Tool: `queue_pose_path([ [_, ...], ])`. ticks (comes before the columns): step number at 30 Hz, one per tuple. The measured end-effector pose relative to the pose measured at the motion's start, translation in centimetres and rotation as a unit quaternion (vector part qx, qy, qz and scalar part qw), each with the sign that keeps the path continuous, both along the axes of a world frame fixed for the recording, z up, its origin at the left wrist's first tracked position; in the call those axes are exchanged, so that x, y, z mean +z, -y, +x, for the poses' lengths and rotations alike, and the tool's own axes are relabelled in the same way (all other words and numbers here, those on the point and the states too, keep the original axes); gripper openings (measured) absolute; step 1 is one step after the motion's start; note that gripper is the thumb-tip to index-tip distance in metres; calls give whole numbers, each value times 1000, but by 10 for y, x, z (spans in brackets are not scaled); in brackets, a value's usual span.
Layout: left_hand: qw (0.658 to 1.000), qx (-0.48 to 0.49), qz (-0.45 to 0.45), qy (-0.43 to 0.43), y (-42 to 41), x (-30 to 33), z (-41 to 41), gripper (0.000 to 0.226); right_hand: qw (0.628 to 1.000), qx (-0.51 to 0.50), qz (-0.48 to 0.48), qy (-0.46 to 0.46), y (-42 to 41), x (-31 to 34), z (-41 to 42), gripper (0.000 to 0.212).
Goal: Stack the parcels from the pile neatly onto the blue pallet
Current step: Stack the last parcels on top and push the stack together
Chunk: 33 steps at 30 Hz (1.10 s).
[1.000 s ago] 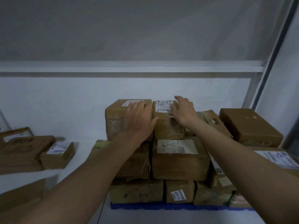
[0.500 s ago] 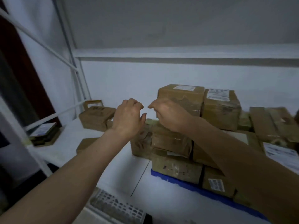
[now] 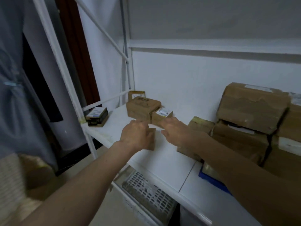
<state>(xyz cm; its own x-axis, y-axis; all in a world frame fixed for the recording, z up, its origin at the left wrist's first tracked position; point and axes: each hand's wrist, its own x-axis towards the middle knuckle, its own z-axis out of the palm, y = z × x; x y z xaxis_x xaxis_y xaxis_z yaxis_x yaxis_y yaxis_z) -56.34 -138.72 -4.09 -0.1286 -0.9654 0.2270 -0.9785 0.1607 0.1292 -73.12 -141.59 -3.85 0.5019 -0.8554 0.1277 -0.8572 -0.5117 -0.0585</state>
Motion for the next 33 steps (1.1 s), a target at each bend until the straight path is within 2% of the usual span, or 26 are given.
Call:
queue_pose_path([
  [6, 1000, 7, -8, -13, 29, -8, 85, 38, 1000, 15, 19, -14, 35, -11, 83, 41],
  [16, 998, -17, 48, -39, 89, -43, 198, 42, 993, -66, 96, -20, 77, -43, 183, 52],
  [26, 990, -47, 110, -76, 172, -67, 223, 57, 971, -206, 117, 11, 143, -52, 188, 57],
  [30, 987, -51, 126, -82, 220, -71, 220, 77, 958, -269, 102, 13, 188, -61, 178, 54],
  [33, 983, -54, 153, -83, 261, -74, 214, 90, 949, -300, 100, 24, 221, -68, 169, 61],
])
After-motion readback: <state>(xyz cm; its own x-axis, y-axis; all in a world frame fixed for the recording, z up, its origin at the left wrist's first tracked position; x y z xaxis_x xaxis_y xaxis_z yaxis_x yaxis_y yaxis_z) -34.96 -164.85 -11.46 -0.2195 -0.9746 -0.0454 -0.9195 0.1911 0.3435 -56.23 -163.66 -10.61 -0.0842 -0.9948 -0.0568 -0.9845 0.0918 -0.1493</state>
